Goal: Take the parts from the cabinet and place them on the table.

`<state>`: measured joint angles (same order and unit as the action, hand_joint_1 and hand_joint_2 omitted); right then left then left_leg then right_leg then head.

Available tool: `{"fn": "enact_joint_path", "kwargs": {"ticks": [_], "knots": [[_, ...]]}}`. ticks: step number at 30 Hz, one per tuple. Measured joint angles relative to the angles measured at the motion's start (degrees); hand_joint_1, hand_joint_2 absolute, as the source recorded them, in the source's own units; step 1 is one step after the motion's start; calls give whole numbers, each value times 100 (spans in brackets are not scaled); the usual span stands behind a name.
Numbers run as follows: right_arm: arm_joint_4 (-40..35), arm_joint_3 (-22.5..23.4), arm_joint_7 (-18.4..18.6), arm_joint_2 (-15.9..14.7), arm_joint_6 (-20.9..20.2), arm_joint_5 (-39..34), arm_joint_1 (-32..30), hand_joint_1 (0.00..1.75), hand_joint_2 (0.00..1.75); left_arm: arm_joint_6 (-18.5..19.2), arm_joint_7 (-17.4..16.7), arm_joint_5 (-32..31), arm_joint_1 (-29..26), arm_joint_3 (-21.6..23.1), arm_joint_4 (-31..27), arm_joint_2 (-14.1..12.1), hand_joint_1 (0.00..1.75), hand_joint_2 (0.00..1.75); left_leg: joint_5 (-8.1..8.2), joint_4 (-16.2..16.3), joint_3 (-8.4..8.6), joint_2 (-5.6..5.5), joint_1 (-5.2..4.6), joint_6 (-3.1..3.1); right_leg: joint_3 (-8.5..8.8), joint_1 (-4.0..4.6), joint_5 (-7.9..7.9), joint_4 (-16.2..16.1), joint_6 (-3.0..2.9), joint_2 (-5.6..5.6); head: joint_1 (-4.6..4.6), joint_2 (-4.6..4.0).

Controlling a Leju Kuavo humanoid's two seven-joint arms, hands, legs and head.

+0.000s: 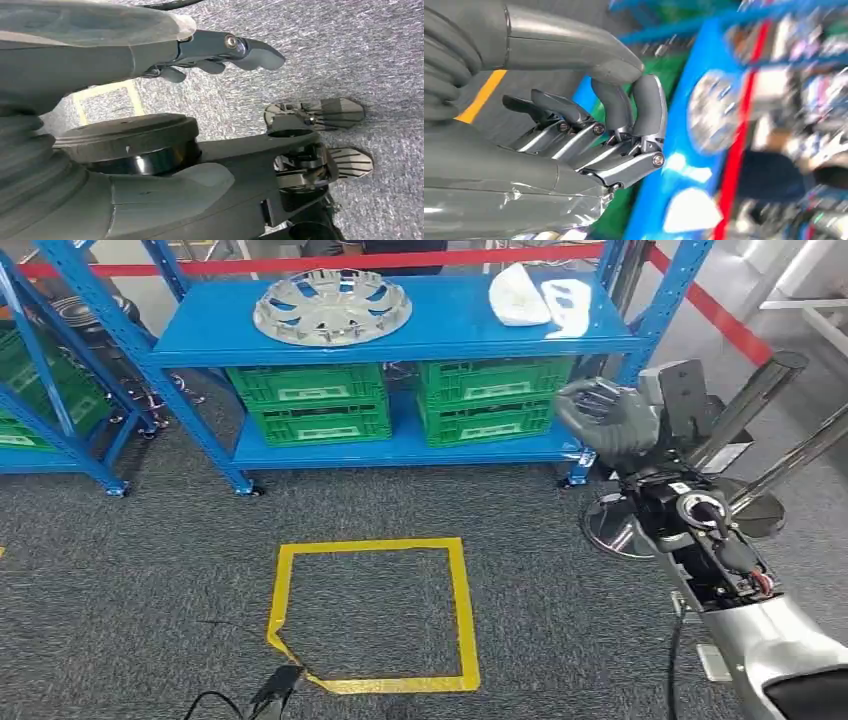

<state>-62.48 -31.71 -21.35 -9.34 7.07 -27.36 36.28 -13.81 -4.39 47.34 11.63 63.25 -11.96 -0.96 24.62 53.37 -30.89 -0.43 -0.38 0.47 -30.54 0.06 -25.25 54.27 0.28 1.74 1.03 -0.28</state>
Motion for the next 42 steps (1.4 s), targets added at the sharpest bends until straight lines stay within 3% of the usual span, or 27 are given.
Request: {"fn": "enact_joint_path", "kwargs": {"ticks": [4,9,12,17,35,40,42], "knots": [[-407,-77,-186,199,-755,-628,-192,175,175,33,-20,-59,-1,0,0,4,0,175,1,-1,0,2,-1,-2,0,-1,0,0,0,3,-4,0],[-794,-210,-273,431,-1008,-683,-380,175,175,42,-24,-63,-13,0,0,7,0,175,1,-1,-1,1,-1,-2,-1,-2,0,-1,0,1,-6,0],[-1049,-323,-317,531,-978,-355,-520,175,175,31,-24,-55,-47,0,0,7,0,175,1,-1,-1,3,-1,-2,-4,-2,0,-1,0,5,-4,0],[-1559,-534,-271,608,-589,271,-802,175,175,22,22,-24,-95,0,0,7,0,175,2,-1,-1,2,-1,-2,-5,-1,-4,-1,-3,2,-7,0],[-2459,-468,-313,623,823,1092,-1644,175,175,55,57,-11,-104,0,0,-24,0,175,4,-2,-1,5,-1,-5,-9,-2,-5,-2,-4,9,-9,0],[-2521,-365,-22,621,1568,1601,-1700,175,175,55,59,-11,-114,0,0,-20,0,175,4,-2,-2,5,-1,-5,-9,-2,-5,-2,-4,7,-9,0],[-2553,-339,22,621,1623,1663,-1707,175,175,52,59,-11,-120,0,0,-20,0,175,5,-2,-1,8,-1,-7,-10,-2,-5,-2,-4,14,-9,0]]}}
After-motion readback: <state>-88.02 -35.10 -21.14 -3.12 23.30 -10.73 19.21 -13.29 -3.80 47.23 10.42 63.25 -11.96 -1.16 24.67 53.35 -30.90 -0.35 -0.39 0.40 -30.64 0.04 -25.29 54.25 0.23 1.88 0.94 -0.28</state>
